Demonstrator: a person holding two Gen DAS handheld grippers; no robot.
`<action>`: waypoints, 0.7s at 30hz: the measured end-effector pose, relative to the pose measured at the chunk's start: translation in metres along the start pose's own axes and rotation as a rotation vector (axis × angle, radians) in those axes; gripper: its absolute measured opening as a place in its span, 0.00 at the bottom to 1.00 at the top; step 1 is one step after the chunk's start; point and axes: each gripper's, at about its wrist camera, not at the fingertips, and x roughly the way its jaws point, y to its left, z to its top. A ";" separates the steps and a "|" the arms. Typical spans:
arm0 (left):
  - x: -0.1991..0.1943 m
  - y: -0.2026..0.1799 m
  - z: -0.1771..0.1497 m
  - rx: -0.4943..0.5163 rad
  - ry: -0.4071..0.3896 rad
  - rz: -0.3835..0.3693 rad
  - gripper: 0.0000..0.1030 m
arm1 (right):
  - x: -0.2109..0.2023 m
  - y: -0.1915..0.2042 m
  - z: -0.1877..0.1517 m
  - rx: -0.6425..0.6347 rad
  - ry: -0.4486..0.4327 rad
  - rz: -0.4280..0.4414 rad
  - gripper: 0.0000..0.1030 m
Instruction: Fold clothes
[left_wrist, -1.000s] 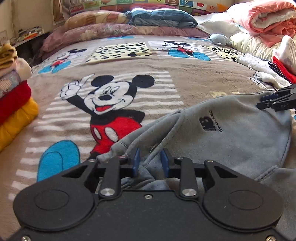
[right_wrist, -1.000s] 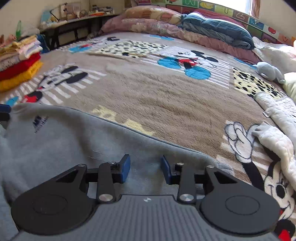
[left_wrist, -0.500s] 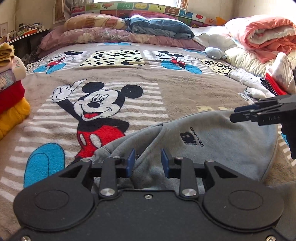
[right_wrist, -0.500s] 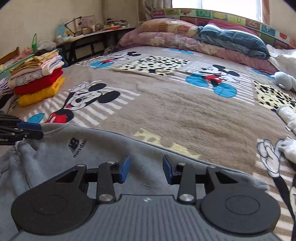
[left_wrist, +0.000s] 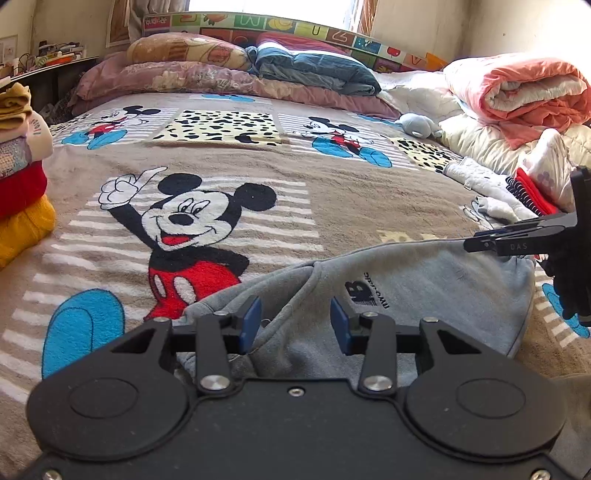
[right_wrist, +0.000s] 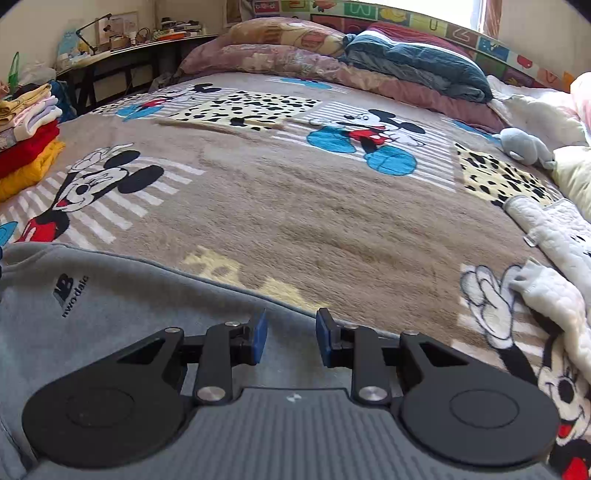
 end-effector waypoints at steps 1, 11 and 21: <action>-0.001 0.000 0.000 0.001 0.000 -0.003 0.39 | -0.006 -0.008 -0.003 0.021 -0.002 -0.005 0.29; -0.019 -0.061 -0.012 0.120 -0.021 -0.143 0.37 | -0.122 -0.007 -0.069 0.140 -0.156 0.103 0.41; -0.031 -0.152 -0.080 0.358 0.038 -0.190 0.37 | -0.222 0.048 -0.183 0.149 -0.311 0.072 0.42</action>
